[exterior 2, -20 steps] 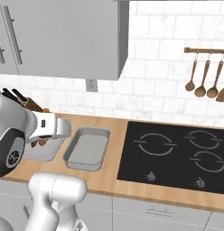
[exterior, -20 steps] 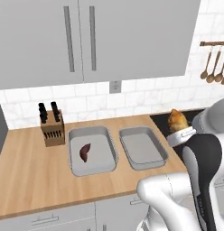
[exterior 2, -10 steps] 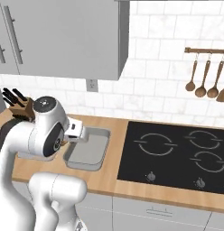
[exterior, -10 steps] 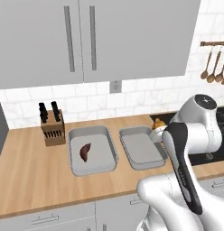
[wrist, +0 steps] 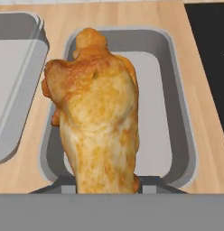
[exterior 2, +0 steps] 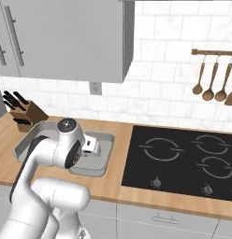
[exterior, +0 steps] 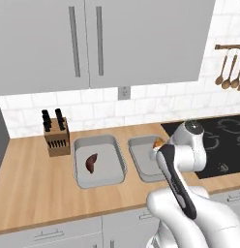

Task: Place one potato and one chicken drumstick in each tupperware on the nearby counter, to pack two identical lunches.

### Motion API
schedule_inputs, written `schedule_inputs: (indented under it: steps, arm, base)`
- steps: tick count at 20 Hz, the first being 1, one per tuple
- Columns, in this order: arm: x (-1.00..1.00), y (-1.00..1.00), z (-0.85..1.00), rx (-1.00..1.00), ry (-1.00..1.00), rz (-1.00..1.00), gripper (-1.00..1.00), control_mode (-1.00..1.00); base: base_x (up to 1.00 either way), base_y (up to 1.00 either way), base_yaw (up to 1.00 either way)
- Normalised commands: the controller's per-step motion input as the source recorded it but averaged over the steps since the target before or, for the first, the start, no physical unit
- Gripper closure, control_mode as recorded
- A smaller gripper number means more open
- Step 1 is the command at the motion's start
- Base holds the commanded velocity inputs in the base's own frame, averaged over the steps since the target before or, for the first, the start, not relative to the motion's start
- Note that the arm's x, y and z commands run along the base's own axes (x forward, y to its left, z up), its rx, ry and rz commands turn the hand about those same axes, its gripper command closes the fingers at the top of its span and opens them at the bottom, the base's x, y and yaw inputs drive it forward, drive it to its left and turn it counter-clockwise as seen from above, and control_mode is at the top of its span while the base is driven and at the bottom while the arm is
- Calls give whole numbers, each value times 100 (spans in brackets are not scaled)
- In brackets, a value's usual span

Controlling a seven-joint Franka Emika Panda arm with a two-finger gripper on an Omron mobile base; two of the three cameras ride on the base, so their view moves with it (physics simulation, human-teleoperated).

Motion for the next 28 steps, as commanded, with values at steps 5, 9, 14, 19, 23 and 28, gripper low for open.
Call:
schedule_inputs:
  steps: [5,9,14,19,23,28]
  arm:
    - [68,-4,-53,0,8,-2,100,-100]
    - [50,0,-67,0,5,0,100,-100]
    - [33,0,-72,0,0,0,100,-100]
    - [20,0,-66,0,5,0,100,-100]
    - [3,0,-38,0,3,0,100,-100]
    - [0,0,-33,0,0,0,100,-100]
  base:
    - [0,0,0]
    - [0,0,0]
    - [0,0,0]
    - [0,0,0]
    - [0,0,0]
    - [0,0,0]
